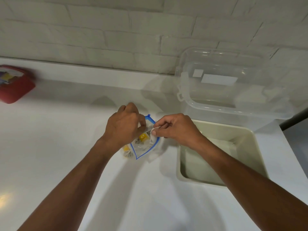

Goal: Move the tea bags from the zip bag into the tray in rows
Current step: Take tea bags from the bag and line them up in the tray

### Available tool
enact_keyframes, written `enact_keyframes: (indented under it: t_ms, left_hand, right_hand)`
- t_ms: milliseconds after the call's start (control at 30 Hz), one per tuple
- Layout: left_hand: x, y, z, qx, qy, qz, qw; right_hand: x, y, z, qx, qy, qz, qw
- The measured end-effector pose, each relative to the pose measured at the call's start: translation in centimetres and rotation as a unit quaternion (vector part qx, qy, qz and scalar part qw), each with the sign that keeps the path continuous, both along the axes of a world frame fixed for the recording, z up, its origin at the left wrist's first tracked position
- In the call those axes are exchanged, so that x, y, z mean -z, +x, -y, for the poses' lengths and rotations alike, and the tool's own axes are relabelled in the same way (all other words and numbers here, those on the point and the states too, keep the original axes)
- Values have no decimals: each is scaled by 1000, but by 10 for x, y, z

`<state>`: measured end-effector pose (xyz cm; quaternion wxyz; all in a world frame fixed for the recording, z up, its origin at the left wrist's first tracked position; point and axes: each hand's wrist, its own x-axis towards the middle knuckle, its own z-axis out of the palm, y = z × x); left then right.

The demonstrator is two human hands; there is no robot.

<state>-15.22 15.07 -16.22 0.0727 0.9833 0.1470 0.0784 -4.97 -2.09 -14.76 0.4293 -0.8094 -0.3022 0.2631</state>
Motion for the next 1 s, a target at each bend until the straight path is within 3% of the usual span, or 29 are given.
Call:
enact_keyframes:
  t_ms: [233,300,400,467,600,800,1000]
  left_hand:
    - [-13,7,-9,-35,-225,-10,974]
    - [-16,6,-8,-36,-313,-7,949]
    - [-22,6,-3,-34,-467,25,883]
    - [-23,6,-3,-32,-520,33,853]
    - [-18,6,-6,-4,-539,16,842]
    - [-20,8,1,10,-501,-5,866]
    - [-28,5,5,31,-524,-10,851]
  right_hand:
    - [-1,-4,4,53,42,-52,996]
    - [2,-4,4,52,50,-79,994]
    - [2,-4,2,33,31,-73,996]
    - [0,-4,1,42,31,-91,994]
    - [-5,-3,4,75,69,-156,983]
    - [-12,-1,15,85,59,-138,985]
    - [-19,6,41,80,86,-140,983]
